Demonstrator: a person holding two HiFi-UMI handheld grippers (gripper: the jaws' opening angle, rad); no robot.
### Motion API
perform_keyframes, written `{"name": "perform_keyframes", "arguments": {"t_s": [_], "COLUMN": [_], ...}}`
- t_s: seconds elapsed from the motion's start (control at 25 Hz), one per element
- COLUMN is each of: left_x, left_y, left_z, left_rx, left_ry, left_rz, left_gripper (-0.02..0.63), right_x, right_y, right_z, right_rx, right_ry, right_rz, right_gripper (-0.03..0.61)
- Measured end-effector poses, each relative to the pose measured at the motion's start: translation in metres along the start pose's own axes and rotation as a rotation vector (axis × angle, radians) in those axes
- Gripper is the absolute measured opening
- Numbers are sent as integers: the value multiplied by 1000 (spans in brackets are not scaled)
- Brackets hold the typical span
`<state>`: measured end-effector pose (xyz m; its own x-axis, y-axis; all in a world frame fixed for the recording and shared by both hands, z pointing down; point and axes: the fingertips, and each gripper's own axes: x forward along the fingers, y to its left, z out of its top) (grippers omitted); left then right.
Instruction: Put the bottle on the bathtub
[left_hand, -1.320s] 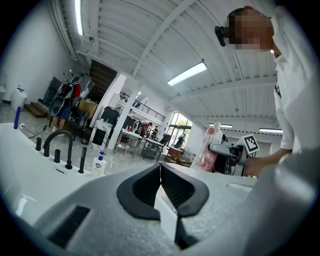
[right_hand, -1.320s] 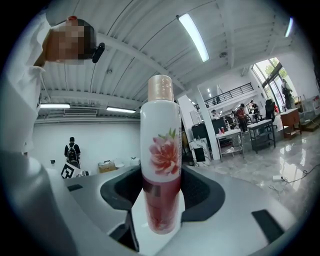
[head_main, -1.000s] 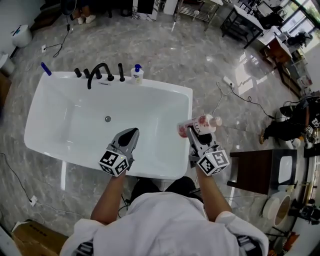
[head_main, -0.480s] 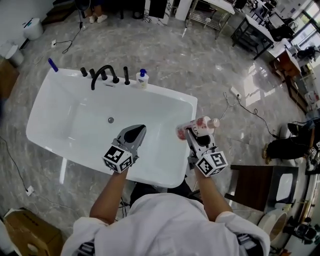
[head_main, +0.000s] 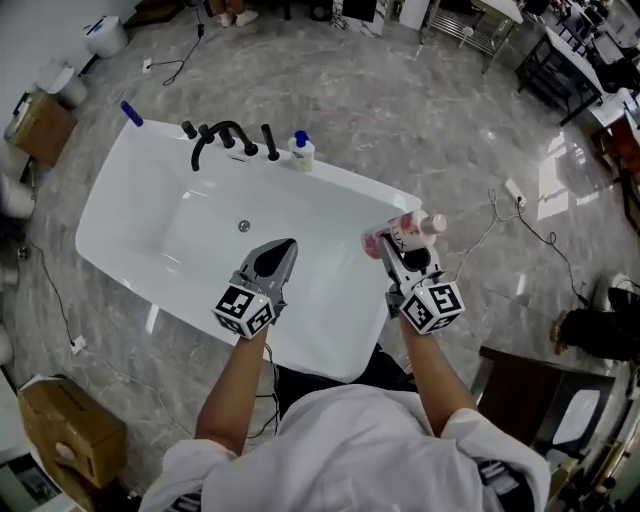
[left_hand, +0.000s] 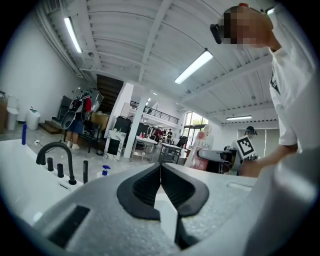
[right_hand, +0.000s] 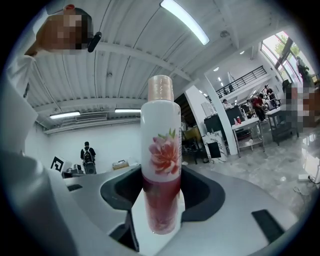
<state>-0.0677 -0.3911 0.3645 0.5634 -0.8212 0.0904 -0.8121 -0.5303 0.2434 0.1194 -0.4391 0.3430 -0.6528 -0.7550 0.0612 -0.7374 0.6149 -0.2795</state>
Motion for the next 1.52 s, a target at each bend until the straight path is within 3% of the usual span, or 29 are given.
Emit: {"name": "perform_keyframes", "arguments": {"t_s": [0.52, 0.92, 1.52], "left_x": [93, 177, 261], "left_y": [40, 71, 128], "left_z": [-87, -136, -193], "left_rx": [3, 4, 2], "left_ry": [76, 41, 37], "left_rz": [14, 27, 87], "left_gripper": [17, 17, 17], "right_x": [72, 129, 217], "right_y": [-89, -161, -220], "right_z": [-82, -123, -194], "right_rx": [37, -32, -166], "right_ry": [-2, -16, 51], "right_rz": [-2, -14, -5], "right_gripper": [224, 224, 224]}}
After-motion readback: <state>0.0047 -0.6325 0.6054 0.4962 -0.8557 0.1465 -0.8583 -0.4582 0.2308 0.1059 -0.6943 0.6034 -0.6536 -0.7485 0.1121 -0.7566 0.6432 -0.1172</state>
